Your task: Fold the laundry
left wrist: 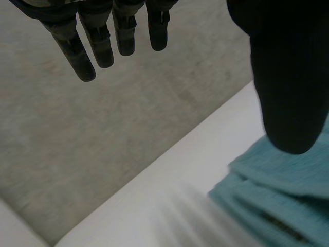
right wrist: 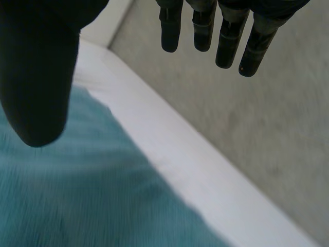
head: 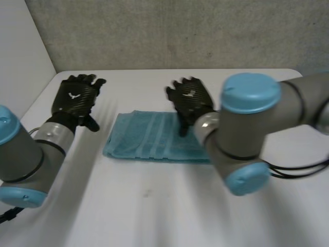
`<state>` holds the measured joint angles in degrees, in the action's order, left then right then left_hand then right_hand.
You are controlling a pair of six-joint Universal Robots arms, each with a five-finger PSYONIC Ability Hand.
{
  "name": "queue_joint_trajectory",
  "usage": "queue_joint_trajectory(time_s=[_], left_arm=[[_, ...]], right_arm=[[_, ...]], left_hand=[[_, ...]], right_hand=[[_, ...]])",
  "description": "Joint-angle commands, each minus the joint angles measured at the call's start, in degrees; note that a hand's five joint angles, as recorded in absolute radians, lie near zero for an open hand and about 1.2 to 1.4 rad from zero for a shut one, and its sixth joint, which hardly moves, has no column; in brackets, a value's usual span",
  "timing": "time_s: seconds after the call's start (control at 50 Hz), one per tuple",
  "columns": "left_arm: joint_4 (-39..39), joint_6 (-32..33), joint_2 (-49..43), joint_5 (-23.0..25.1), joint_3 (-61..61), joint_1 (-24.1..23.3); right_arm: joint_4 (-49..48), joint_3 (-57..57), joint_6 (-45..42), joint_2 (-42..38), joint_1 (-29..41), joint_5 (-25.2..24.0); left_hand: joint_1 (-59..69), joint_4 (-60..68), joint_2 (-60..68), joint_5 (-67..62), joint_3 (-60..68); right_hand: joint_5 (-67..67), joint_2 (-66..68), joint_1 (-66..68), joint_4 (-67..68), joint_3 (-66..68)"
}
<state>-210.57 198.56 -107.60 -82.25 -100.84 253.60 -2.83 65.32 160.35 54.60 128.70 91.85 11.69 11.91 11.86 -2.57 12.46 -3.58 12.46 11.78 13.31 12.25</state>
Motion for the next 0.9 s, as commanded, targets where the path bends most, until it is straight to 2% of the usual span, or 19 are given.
queue_joint_trajectory(time_s=[0.02,0.14,0.22,0.32,0.44,0.52,0.62,0.68,0.74,0.86,0.9], left_arm=[[7.52,-0.19,-8.67,0.77,10.74,-6.18],[16.13,-0.98,-15.96,2.18,19.18,-6.45],[18.43,-3.26,-18.34,1.56,21.91,-6.27],[18.35,-5.03,-18.87,0.86,21.92,-6.01],[18.52,-5.29,-17.91,-3.18,18.94,-4.69],[18.0,-5.11,-14.93,-3.18,15.51,-4.51],[16.15,-4.94,-12.2,-3.18,12.43,-4.6],[14.84,-4.94,-10.53,-3.18,11.11,-4.6],[14.13,-4.94,-9.73,-3.18,10.58,-4.6],[13.34,-5.03,-9.12,-3.18,10.23,-3.9],[13.25,-5.03,-8.94,-3.18,10.14,-3.64]], right_arm=[[0.45,14.82,6.9,6.4,-9.24,-1.23],[-1.04,21.51,10.51,6.58,-15.05,-4.39],[-4.64,24.67,11.48,6.4,-17.07,-6.33],[-8.77,26.7,11.39,5.96,-18.83,-6.59],[-9.22,25.56,11.04,2.28,-19.53,-6.86],[-8.86,24.94,10.86,1.04,-20.06,-6.94],[-8.51,25.11,10.77,0.95,-21.55,-6.86],[-8.51,25.2,10.78,0.95,-22.0,-6.94],[-8.42,25.38,10.78,1.04,-22.17,-7.38],[-8.42,25.73,11.48,1.3,-22.17,-7.82],[-8.51,25.99,11.57,1.3,-22.26,-7.91]], left_hand=[[0.2,-0.02,0.04,0.68,-0.57],[0.54,0.32,0.38,0.34,-0.23],[0.71,0.49,0.54,0.17,-0.06],[0.88,0.66,0.71,0.0,0.11],[0.54,0.32,0.38,0.34,-0.23],[0.21,-0.01,0.04,0.67,-0.56],[0.04,-0.18,-0.13,0.84,-0.73],[0.04,-0.18,-0.13,0.84,-0.73],[0.04,-0.18,-0.13,0.84,-0.73],[0.04,-0.18,-0.13,0.84,-0.73],[0.04,-0.18,-0.13,0.84,-0.73]], right_hand=[[3.58,-2.46,-1.78,-3.31,-2.25],[-4.91,6.02,6.7,5.17,6.24],[-15.16,16.27,16.95,15.42,16.49],[-19.38,20.49,21.17,19.64,20.71],[-28.46,29.57,30.25,28.72,29.79],[-45.57,46.68,47.36,45.83,46.9],[-56.21,57.32,58.0,56.47,57.54],[-54.88,55.99,56.67,55.14,56.21],[-41.78,42.89,43.57,42.04,43.11],[-42.59,43.71,44.39,42.86,43.92],[-46.77,47.89,48.56,47.03,48.1]])
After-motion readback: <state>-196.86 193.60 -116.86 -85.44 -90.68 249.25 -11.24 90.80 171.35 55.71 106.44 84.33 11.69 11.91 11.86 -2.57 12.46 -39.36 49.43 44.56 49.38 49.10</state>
